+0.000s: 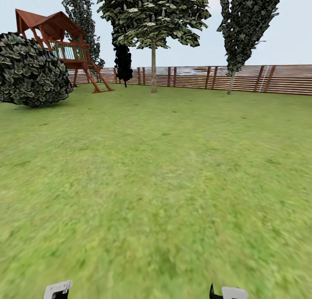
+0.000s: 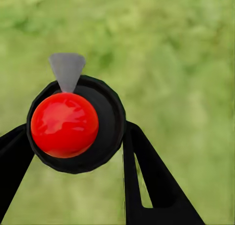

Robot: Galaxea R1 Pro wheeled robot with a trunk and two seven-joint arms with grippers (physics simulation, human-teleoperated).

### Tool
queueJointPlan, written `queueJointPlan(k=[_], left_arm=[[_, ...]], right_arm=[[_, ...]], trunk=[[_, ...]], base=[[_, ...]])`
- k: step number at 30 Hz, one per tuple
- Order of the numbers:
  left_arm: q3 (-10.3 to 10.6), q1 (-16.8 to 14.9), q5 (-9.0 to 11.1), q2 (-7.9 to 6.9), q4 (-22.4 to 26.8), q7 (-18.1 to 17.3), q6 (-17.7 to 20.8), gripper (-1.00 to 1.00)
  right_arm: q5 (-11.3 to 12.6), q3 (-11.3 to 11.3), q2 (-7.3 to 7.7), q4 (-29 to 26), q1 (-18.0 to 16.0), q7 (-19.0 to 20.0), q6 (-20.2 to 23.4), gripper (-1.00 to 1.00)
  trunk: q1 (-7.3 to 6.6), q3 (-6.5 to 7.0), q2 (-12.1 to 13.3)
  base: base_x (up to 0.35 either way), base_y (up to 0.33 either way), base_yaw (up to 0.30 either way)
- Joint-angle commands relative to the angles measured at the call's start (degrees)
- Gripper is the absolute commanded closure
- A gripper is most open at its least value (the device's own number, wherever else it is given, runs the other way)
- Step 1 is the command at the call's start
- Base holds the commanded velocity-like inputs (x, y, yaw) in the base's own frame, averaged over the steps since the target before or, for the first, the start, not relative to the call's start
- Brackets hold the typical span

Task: In the garden, pick up the pesticide atomizer on the floor and spray pesticide onto both trees until each tree trunk is fully covered.

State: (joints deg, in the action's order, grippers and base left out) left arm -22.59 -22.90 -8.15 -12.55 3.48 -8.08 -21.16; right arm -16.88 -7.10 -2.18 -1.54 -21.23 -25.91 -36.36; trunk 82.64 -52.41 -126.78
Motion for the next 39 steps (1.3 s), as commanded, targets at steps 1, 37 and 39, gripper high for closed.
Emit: queueJointPlan(k=[1,37,39], left_arm=[[-0.5,0.0,-0.5,-0.01,-0.1,-0.2,-0.2,1.0],[-0.5,0.0,-0.5,-0.01,-0.1,-0.2,-0.2,1.0],[-0.5,0.0,-0.5,-0.01,-0.1,-0.2,-0.2,1.0]], right_arm=[[-0.6,-0.5,-0.02,0.0,0.0,-0.3,-0.1,-1.0],[-0.6,-0.5,-0.02,0.0,-0.1,-0.3,-0.1,-1.0],[-0.6,-0.5,-0.02,0.0,0.0,-0.2,-0.1,-1.0]], trunk=[[0.03,-0.05,0.0],[0.03,-0.05,0.0],[0.03,-0.05,0.0]], base=[[0.338,0.0,0.0],[0.338,0.0,0.0],[0.338,0.0,0.0]])
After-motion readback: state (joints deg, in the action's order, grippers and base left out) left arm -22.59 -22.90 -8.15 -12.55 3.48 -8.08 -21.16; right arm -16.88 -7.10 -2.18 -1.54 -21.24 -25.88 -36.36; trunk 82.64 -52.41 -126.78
